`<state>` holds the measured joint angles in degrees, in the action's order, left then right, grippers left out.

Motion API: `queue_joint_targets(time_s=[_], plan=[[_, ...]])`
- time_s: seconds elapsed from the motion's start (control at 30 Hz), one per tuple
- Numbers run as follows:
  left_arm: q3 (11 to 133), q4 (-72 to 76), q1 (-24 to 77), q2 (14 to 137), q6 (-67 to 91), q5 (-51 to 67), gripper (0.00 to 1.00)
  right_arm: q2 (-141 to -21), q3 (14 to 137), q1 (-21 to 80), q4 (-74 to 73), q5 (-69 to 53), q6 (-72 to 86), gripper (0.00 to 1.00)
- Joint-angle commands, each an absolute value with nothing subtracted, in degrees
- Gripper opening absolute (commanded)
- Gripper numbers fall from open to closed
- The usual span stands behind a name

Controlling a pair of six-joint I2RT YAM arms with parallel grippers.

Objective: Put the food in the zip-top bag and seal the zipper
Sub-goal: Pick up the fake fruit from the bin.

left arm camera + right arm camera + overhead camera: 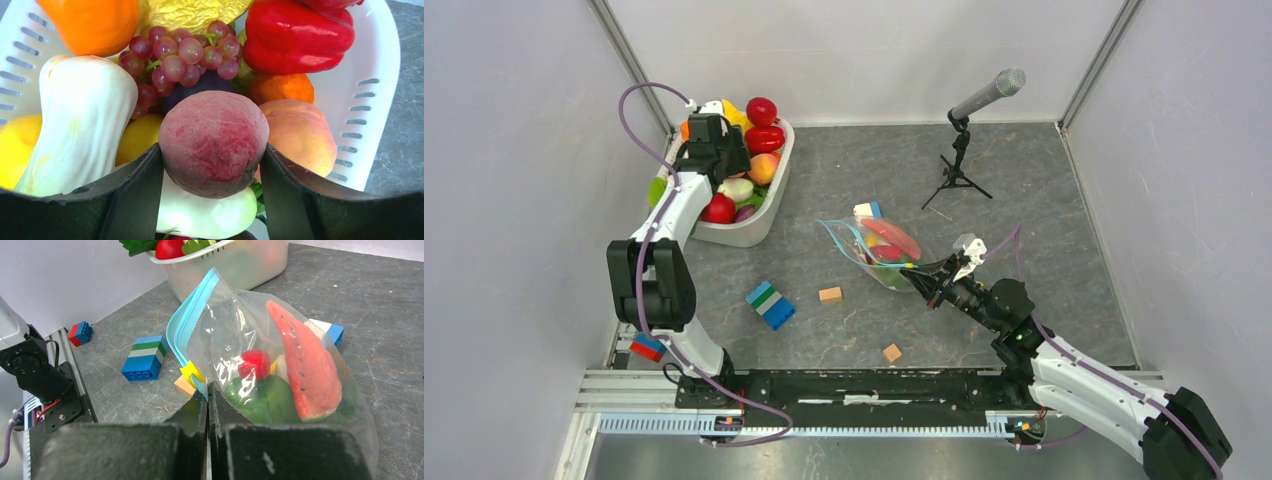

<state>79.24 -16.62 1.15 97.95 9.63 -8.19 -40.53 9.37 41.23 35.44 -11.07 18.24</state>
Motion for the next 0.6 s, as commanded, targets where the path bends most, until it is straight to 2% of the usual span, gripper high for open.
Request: queue_joint_targets(time_s=[0.0, 0.2, 0.57], plan=[[78.49, -16.25, 1.23, 93.72, 10.85, -4.95, 0.48, -39.53, 10.15, 41.13, 36.76, -10.48, 18.59, 0.00], [76.71, -15.99, 1.23, 91.14, 11.89, -2.07, 0.45, -39.30, 10.20, 41.10, 36.65, -10.43, 18.57, 0.00], [71.90, -14.43, 1.21, 83.66, 13.70, 6.19, 0.47, -39.07, 10.80, 41.12, 35.33, -10.18, 18.16, 0.00]])
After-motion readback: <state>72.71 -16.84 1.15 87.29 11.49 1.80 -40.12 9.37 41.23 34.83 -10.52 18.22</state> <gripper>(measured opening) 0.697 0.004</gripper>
